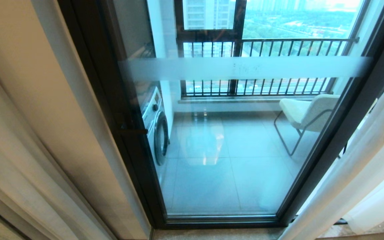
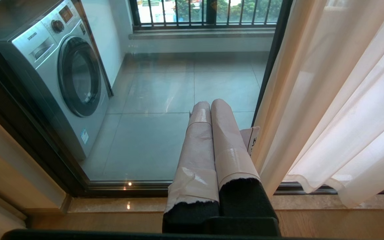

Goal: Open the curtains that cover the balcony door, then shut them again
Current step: Pull the inner curtains open on both sides

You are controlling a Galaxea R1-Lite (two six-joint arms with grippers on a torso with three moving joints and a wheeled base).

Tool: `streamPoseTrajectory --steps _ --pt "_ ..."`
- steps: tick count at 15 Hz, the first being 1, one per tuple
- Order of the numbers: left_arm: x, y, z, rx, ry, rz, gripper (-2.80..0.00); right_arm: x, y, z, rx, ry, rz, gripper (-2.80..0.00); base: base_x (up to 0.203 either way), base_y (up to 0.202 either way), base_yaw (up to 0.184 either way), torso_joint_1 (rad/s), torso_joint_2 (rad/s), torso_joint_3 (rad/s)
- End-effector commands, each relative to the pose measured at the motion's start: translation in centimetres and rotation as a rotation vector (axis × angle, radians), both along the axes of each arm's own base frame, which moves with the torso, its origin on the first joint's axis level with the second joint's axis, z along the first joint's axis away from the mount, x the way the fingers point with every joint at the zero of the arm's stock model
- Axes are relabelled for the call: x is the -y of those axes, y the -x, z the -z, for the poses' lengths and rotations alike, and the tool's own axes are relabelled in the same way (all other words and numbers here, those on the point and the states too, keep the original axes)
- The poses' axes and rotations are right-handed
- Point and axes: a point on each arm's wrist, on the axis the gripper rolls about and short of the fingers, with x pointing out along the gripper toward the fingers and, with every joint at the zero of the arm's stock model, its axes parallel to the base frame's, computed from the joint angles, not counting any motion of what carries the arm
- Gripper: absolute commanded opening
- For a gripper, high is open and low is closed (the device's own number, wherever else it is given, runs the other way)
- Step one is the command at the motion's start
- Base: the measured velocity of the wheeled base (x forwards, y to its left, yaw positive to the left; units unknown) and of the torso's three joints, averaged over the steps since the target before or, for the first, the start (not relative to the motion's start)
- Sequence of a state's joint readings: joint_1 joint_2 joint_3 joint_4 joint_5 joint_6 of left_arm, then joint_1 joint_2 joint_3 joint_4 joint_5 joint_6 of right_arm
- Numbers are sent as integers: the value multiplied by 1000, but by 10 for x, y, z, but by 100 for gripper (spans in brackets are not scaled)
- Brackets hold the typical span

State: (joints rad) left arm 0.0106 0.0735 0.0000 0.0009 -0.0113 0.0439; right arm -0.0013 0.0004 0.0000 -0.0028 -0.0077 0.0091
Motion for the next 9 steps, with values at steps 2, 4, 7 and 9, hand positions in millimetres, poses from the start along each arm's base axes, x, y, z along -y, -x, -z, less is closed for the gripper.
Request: streamPoseTrajectory --steps 2,4,7,9 --pt "0 5 2 68 3 -4 -280 0 0 0 1 0 0 -280 0 0 0 0 0 0" --pt "0 5 2 67 -1 -8 -280 0 0 0 1 0 0 -280 0 0 0 0 0 0" --pt "0 5 2 68 4 -9 -280 0 0 0 1 0 0 -280 0 0 0 0 0 0" --pt "0 5 2 68 4 -9 -280 0 0 0 1 0 0 -280 0 0 0 0 0 0"
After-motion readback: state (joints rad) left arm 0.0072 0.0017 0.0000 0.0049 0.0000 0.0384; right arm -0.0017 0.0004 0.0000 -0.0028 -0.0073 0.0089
